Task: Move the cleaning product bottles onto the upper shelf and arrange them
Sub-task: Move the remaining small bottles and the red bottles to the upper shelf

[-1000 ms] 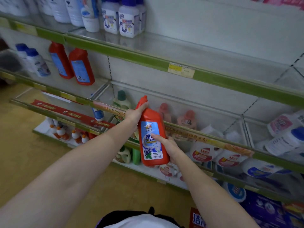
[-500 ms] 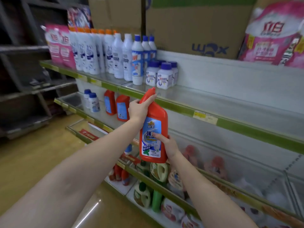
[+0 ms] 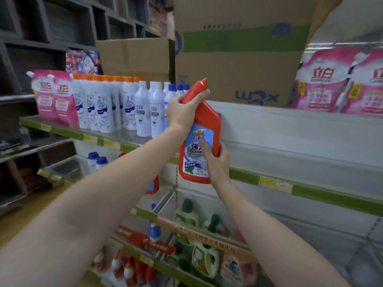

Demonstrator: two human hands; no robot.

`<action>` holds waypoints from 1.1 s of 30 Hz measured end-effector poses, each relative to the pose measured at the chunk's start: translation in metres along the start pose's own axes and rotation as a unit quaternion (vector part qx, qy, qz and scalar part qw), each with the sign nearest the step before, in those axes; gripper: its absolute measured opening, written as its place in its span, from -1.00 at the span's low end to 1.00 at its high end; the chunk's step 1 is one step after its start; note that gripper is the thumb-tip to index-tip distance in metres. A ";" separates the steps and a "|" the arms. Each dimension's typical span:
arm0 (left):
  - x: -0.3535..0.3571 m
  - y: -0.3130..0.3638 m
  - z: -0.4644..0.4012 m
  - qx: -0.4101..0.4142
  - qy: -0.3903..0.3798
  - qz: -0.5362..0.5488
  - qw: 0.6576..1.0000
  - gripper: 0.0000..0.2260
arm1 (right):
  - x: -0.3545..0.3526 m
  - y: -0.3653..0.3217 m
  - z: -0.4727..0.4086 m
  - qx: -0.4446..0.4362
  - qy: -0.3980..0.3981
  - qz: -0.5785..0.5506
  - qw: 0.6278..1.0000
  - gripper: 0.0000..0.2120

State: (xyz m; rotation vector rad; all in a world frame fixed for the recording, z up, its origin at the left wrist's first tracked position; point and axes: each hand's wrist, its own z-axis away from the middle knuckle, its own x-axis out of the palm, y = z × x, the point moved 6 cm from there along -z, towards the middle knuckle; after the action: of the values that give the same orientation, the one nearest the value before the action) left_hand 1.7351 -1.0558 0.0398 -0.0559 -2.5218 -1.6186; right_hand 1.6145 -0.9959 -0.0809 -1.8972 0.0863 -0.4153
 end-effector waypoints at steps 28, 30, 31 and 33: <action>0.192 -0.043 -0.147 0.136 -0.337 -0.235 0.901 -0.58 | -0.120 0.005 -0.172 -0.023 0.203 0.197 0.959 -0.61; 0.196 -0.051 -0.154 0.118 -0.331 -0.218 0.910 -0.58 | -0.120 0.010 -0.184 -0.037 0.219 0.201 0.954 -0.62; 0.198 -0.055 -0.158 0.114 -0.327 -0.214 0.913 -0.59 | -0.120 0.013 -0.191 -0.049 0.231 0.213 0.948 -0.60; 0.202 -0.063 -0.166 0.104 -0.319 -0.207 0.919 -0.57 | -0.122 0.019 -0.203 -0.060 0.256 0.258 0.930 -0.54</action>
State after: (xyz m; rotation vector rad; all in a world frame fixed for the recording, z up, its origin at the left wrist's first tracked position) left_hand 1.5454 -1.2424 0.0792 -0.0307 -3.3909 -1.6558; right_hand 1.4370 -1.1536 -0.0666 -1.7525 0.9541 -0.5367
